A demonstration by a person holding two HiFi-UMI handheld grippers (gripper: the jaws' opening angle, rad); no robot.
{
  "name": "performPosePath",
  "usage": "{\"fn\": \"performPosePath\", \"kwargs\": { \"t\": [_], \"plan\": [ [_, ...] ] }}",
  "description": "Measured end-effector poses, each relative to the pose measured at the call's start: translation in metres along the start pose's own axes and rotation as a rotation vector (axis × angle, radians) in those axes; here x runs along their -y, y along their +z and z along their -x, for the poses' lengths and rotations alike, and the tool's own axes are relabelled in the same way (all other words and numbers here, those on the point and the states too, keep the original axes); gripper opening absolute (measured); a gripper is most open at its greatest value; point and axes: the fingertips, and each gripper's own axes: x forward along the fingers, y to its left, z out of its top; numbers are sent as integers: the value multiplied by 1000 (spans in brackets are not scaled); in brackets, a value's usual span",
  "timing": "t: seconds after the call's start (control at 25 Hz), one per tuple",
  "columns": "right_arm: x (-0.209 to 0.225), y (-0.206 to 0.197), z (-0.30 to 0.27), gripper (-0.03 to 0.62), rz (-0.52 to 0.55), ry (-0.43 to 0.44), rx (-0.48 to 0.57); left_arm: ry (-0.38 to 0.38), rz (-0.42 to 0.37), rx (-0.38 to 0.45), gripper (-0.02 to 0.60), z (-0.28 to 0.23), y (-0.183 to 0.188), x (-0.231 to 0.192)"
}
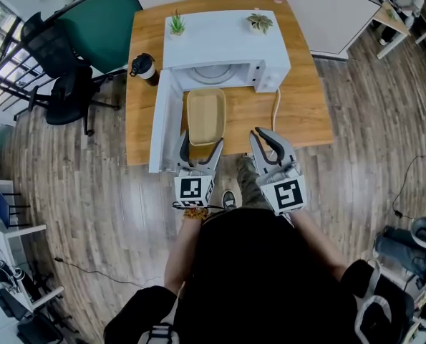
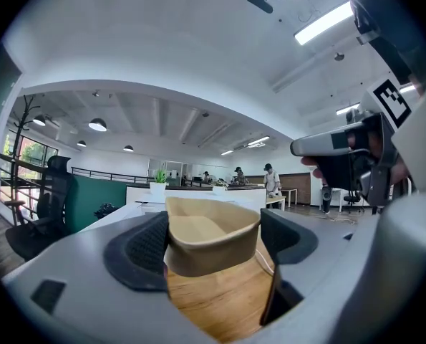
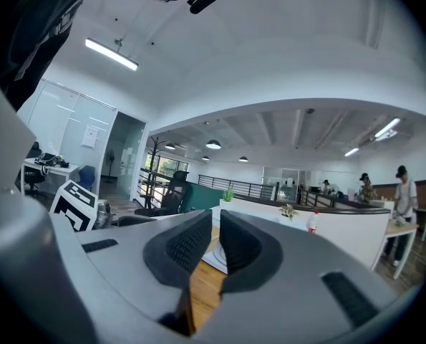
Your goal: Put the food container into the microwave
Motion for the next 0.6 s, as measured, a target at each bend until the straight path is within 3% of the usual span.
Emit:
{"fn": "performPosePath", "kwargs": {
  "t": [0.6],
  "plan": [
    [28, -9, -1, 25, -5, -42, -34, -15, -27, -45, 439, -52, -25, -19]
  ]
}}
